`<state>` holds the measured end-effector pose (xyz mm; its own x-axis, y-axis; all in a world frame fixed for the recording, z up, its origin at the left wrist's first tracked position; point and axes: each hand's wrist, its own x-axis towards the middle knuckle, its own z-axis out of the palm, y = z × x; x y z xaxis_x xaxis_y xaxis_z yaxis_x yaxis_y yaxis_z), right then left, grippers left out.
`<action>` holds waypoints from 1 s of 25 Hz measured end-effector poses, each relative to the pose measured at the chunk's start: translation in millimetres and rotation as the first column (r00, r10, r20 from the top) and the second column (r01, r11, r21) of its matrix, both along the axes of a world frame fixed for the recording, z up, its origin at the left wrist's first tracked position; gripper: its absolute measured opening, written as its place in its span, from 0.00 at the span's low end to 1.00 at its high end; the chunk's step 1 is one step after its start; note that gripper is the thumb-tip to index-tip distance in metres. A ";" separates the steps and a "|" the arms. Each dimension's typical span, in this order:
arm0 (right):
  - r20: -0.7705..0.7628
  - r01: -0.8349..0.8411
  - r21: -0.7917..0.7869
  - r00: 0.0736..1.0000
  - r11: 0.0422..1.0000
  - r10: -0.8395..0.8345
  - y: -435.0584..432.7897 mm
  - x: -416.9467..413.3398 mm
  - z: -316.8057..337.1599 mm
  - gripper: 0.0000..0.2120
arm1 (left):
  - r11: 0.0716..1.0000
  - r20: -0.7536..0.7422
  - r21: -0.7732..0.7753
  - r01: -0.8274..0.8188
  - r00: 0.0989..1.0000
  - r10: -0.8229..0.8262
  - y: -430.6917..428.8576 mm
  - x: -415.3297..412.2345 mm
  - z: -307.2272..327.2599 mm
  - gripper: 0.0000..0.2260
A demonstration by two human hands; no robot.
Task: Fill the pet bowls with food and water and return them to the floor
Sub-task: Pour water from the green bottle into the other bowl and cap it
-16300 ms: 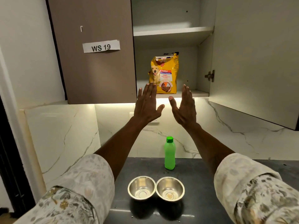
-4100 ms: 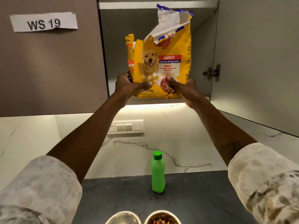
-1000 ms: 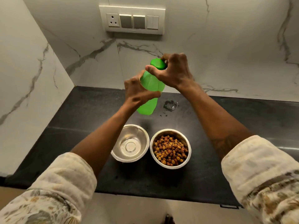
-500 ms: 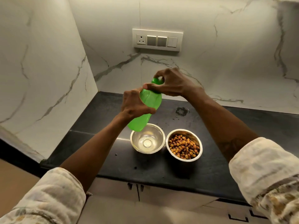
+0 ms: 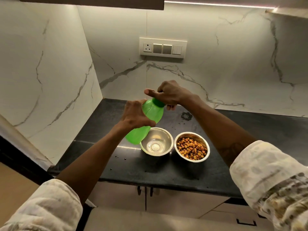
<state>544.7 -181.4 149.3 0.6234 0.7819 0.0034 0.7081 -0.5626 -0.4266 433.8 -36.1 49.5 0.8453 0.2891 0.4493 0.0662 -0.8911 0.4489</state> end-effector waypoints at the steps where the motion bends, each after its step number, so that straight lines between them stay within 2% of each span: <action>1: 0.035 -0.031 0.005 0.999 1.000 0.031 0.0 1.5 -0.6 0.31 | 1.000 -0.014 0.001 0.010 1.000 -0.010 1.1 -2.1 0.7 0.36; 3: 0.071 -0.154 0.010 0.986 0.988 0.153 -4.1 5.2 0.3 0.16 | 0.999 -0.057 -0.010 0.037 0.998 -0.037 5.1 -6.3 1.0 0.36; 4: 0.049 -0.229 -0.007 0.972 0.973 0.229 -8.1 6.9 0.8 0.12 | 0.998 -0.084 -0.024 0.059 0.995 -0.060 7.9 -8.2 1.3 0.36; 6: 0.033 -0.346 -0.036 0.937 0.937 0.348 -15.1 4.8 -1.1 0.15 | 0.992 -0.136 -0.059 0.116 0.983 -0.123 15.6 -12.6 2.4 0.35; 9: 0.133 -0.488 0.015 0.866 0.872 0.482 -15.9 1.5 -14.3 0.18 | 0.978 -0.225 -0.102 0.183 0.953 -0.202 31.6 -14.8 3.7 0.34; 11: 0.129 -0.551 0.024 0.829 0.834 0.544 -15.4 1.3 -20.4 0.28 | 0.973 -0.261 -0.123 0.195 0.940 -0.222 36.2 -16.0 2.7 0.34; 13: 0.006 -0.508 -0.036 0.861 0.860 0.509 -16.8 4.4 -19.0 0.40 | 0.973 -0.241 -0.127 0.194 0.945 -0.220 35.1 -16.1 0.3 0.37; 16: -0.086 -0.223 -0.126 0.973 0.967 0.213 -12.2 9.6 -17.3 0.48 | 0.979 -0.215 -0.107 0.174 0.957 -0.194 28.8 -12.0 -2.3 0.37; 18: -0.097 -0.118 -0.132 0.990 0.984 0.106 -4.3 7.9 -18.8 0.43 | 0.985 -0.220 -0.074 0.158 0.960 -0.170 28.5 -7.7 -1.1 0.37; 20: -0.035 -0.143 -0.123 0.990 0.982 0.139 -0.2 9.8 -23.2 0.32 | 0.987 -0.249 -0.046 0.155 0.955 -0.162 29.3 -4.8 -0.6 0.35; 23: 0.098 -0.327 -0.062 0.938 0.943 0.332 -4.5 20.7 -26.4 0.19 | 0.987 -0.309 -0.049 0.151 0.938 -0.159 32.7 -3.2 -4.5 0.37; 25: 0.171 -0.499 -0.016 0.852 0.866 0.494 -10.1 25.4 -27.1 0.17 | 0.989 -0.344 -0.069 0.134 0.927 -0.149 35.9 -3.9 -7.5 0.37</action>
<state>570.1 -191.6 122.2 0.1402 0.9853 0.0980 0.9511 -0.1065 -0.2900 429.9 -0.2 42.0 0.9797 0.1677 0.1095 0.0998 -0.8827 0.4592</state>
